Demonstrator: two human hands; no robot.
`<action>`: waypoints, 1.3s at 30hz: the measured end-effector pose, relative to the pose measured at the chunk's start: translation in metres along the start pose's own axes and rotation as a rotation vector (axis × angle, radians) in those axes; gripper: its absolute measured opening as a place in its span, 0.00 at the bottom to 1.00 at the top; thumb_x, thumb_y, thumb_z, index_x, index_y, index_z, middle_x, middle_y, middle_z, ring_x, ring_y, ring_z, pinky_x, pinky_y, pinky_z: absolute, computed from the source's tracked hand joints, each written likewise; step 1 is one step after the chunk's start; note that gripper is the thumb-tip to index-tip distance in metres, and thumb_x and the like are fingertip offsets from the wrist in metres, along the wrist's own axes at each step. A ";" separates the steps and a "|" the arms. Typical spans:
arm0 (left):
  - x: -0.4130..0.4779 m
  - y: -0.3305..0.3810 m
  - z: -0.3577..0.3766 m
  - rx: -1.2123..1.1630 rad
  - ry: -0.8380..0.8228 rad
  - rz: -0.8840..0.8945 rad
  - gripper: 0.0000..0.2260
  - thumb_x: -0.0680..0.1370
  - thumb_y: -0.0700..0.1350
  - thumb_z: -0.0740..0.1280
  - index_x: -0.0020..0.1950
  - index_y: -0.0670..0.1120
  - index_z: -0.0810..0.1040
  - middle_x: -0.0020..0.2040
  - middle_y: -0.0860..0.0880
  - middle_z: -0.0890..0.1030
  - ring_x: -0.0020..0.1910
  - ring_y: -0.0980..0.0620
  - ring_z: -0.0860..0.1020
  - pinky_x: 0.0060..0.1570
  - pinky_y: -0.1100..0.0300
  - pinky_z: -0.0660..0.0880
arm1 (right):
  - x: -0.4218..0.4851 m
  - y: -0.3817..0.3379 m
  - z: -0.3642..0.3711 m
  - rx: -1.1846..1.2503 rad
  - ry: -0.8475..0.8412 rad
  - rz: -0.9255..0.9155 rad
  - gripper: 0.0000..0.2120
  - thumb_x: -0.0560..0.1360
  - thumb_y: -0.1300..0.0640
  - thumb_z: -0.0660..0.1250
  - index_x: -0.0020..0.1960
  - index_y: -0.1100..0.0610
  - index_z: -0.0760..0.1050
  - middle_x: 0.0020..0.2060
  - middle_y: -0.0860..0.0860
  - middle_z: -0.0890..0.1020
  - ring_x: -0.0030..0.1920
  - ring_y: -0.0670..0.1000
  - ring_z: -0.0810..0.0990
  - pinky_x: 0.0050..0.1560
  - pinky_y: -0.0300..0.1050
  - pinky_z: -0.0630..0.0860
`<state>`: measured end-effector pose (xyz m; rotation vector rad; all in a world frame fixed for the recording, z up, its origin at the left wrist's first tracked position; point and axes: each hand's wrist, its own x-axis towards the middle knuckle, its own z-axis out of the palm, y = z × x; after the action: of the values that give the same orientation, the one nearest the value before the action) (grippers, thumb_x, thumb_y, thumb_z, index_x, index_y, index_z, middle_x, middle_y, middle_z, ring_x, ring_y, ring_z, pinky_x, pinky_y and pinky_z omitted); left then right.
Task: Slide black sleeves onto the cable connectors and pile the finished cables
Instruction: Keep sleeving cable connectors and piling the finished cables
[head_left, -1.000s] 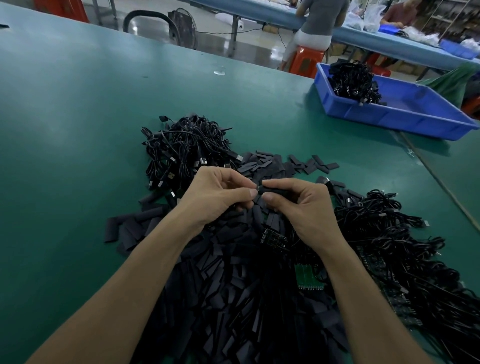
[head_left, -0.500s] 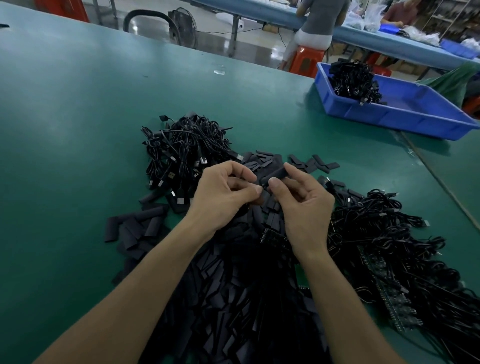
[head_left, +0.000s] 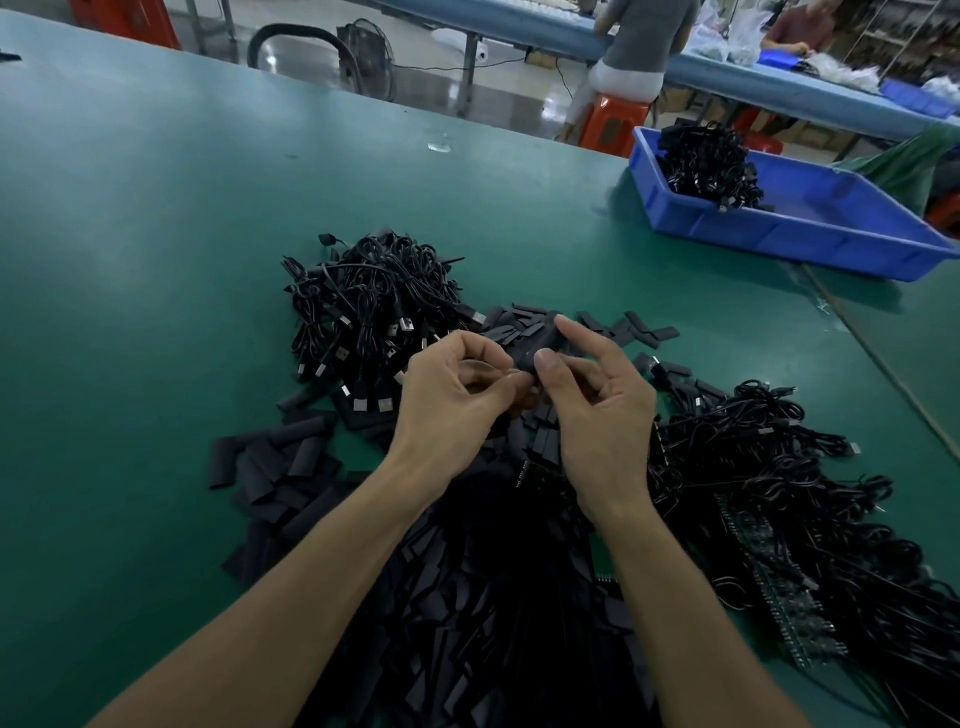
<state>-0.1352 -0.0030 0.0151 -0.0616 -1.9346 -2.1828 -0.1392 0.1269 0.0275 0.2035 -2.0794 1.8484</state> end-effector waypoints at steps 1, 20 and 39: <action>0.000 0.000 0.001 -0.005 -0.009 0.005 0.10 0.74 0.35 0.75 0.45 0.45 0.77 0.37 0.48 0.86 0.41 0.50 0.86 0.45 0.60 0.82 | 0.003 -0.001 -0.001 -0.011 0.003 0.000 0.15 0.76 0.59 0.73 0.56 0.41 0.79 0.39 0.48 0.86 0.42 0.47 0.85 0.47 0.39 0.79; 0.032 0.026 -0.031 0.542 0.211 0.231 0.10 0.78 0.44 0.72 0.58 0.43 0.82 0.41 0.64 0.79 0.37 0.69 0.80 0.38 0.77 0.74 | 0.037 -0.022 -0.045 -0.128 -0.094 0.262 0.08 0.80 0.62 0.66 0.55 0.53 0.80 0.41 0.51 0.87 0.37 0.46 0.83 0.37 0.35 0.77; 0.064 0.004 -0.052 0.820 0.591 0.251 0.09 0.79 0.41 0.67 0.59 0.49 0.76 0.51 0.51 0.69 0.51 0.53 0.70 0.45 0.62 0.64 | 0.026 -0.019 -0.057 -0.485 -0.572 0.236 0.04 0.74 0.55 0.75 0.44 0.52 0.80 0.38 0.47 0.83 0.37 0.43 0.79 0.45 0.40 0.76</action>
<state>-0.1903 -0.0630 0.0239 0.3995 -2.1159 -0.9687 -0.1476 0.1838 0.0597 0.4115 -2.9884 1.4428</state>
